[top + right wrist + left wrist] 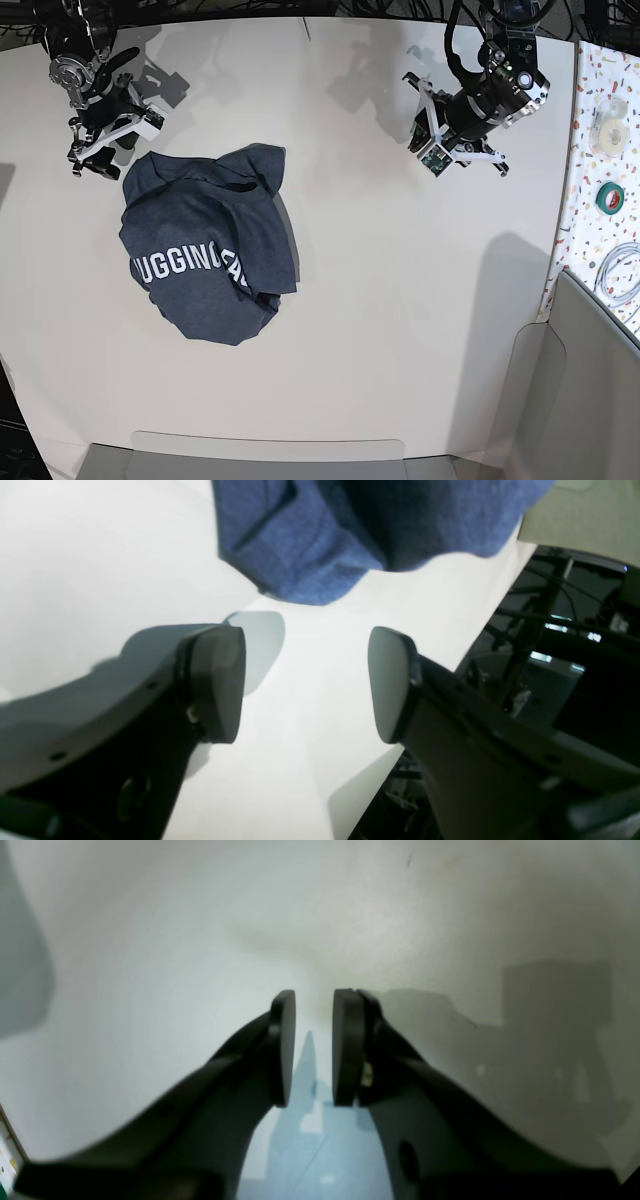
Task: Layout the t-shirt on the table in an organized manner, then fold the t-shirt properly
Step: 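Position the right gripper over the t-shirt's edge nearest it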
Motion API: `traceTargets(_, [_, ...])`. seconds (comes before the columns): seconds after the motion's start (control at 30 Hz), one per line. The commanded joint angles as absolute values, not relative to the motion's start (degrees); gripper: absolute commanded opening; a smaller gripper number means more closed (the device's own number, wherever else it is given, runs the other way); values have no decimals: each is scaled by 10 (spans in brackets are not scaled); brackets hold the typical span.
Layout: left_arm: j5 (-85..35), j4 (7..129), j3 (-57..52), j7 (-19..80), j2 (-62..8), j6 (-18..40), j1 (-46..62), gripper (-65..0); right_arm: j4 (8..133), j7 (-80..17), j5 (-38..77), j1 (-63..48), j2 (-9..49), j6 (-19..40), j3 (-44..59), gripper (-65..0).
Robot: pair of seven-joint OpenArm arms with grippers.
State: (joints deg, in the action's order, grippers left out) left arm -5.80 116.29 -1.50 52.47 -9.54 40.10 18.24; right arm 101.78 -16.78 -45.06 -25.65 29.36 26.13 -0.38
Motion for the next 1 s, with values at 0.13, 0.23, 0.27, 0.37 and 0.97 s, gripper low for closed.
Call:
traceTargets(0.13, [-63,1172,-17,516,-99,399,180,-517,982,-175,-451,-243,298,278,-3,-263])
traceTargets(0.23, [-63,1172,-17,516,-99,399,180,-517,975,-175,-451,-239,298,278,-5,-263])
traceTargets(0.27, [-63,1172,-17,516,-99,399,180,-517,975,-175,-451,-238,298,278,-12,-263])
traceTargets(0.37, [-63,1172,-17,516,-99,399,180,-517,975,-176,-451,-238,298,278,-33,-263])
traceTargets(0.97, [-63,1172,-17,517,-98,399,180,-517,976,-177,-456,-238,303,317,-69,-264])
